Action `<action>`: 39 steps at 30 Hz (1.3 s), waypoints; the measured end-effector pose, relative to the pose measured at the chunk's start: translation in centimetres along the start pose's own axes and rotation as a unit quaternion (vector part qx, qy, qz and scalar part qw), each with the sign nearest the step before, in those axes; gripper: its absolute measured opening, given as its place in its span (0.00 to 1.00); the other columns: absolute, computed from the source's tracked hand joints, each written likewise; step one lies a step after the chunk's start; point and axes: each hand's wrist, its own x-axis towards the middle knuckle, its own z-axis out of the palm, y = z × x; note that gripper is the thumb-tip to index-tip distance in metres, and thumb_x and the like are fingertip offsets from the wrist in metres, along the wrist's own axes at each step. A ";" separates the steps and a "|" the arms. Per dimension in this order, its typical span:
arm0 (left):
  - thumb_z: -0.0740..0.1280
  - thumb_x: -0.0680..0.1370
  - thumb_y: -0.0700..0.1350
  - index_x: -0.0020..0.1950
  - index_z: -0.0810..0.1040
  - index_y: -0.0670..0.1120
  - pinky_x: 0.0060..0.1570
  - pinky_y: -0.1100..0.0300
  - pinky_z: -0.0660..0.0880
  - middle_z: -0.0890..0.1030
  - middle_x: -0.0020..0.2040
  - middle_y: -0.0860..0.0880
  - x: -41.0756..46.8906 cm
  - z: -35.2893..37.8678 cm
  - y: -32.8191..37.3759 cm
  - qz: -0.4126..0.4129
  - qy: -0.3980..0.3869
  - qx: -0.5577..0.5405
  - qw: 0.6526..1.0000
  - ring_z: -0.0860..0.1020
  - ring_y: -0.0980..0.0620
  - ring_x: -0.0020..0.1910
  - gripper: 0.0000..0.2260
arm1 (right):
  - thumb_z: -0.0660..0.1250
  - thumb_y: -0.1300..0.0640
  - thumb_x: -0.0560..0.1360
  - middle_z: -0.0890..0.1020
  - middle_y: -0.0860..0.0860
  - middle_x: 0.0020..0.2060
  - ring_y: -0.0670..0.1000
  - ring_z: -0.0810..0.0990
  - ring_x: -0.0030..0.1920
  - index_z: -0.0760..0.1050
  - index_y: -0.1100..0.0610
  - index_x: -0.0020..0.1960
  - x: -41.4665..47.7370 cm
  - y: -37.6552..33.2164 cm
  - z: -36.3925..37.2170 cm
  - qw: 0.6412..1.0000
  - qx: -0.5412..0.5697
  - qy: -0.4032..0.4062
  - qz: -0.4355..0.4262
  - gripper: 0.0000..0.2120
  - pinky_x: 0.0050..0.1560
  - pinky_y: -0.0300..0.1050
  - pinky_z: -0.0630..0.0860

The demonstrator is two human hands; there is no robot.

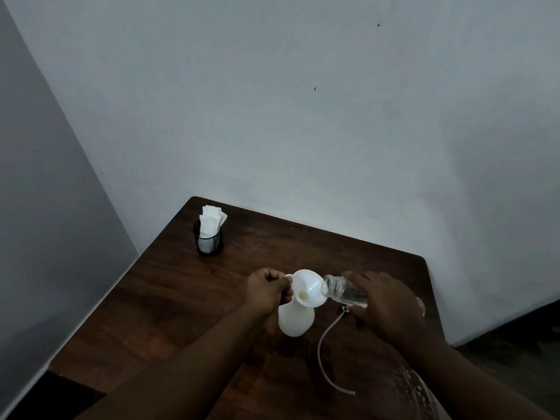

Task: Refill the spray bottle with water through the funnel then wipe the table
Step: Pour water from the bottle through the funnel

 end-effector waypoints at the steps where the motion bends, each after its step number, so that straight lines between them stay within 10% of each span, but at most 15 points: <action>1: 0.73 0.77 0.36 0.43 0.80 0.38 0.36 0.55 0.80 0.84 0.37 0.38 0.0 0.0 0.0 0.000 -0.001 0.000 1.000 0.82 0.47 0.32 0.04 | 0.76 0.41 0.64 0.82 0.46 0.52 0.52 0.80 0.47 0.72 0.43 0.66 0.0 0.0 0.0 1.000 0.000 -0.001 0.002 0.32 0.44 0.50 0.78; 20: 0.72 0.78 0.38 0.45 0.82 0.37 0.38 0.54 0.82 0.85 0.39 0.38 -0.8 -0.3 0.3 -0.020 0.021 0.005 1.000 0.83 0.45 0.36 0.05 | 0.74 0.38 0.66 0.81 0.42 0.55 0.48 0.79 0.51 0.71 0.40 0.68 0.3 -0.4 0.1 1.000 -0.003 -0.009 0.013 0.32 0.46 0.46 0.76; 29: 0.70 0.80 0.49 0.38 0.79 0.42 0.35 0.53 0.78 0.81 0.31 0.46 -0.8 -2.6 -1.1 -0.015 0.104 0.067 0.992 0.78 0.49 0.32 0.15 | 0.78 0.40 0.64 0.80 0.35 0.56 0.39 0.78 0.56 0.73 0.34 0.62 -0.5 -0.8 0.8 0.960 0.262 0.020 0.100 0.29 0.57 0.44 0.76; 34: 0.66 0.78 0.56 0.54 0.80 0.51 0.51 0.55 0.75 0.82 0.55 0.49 -0.8 -6.8 -5.5 0.074 0.069 0.528 0.843 0.79 0.49 0.54 0.11 | 0.77 0.36 0.64 0.81 0.34 0.58 0.37 0.78 0.58 0.74 0.39 0.67 -1.3 -0.4 2.4 0.946 0.297 0.025 0.125 0.33 0.59 0.41 0.76; 39: 0.68 0.77 0.58 0.77 0.64 0.57 0.70 0.49 0.71 0.64 0.77 0.48 -1.6 -7.7 -7.8 0.026 -0.029 0.631 0.775 0.66 0.45 0.74 0.30 | 0.78 0.39 0.66 0.81 0.31 0.51 0.33 0.79 0.51 0.74 0.35 0.62 -2.0 -1.1 2.3 0.928 0.342 0.031 0.143 0.26 0.52 0.35 0.75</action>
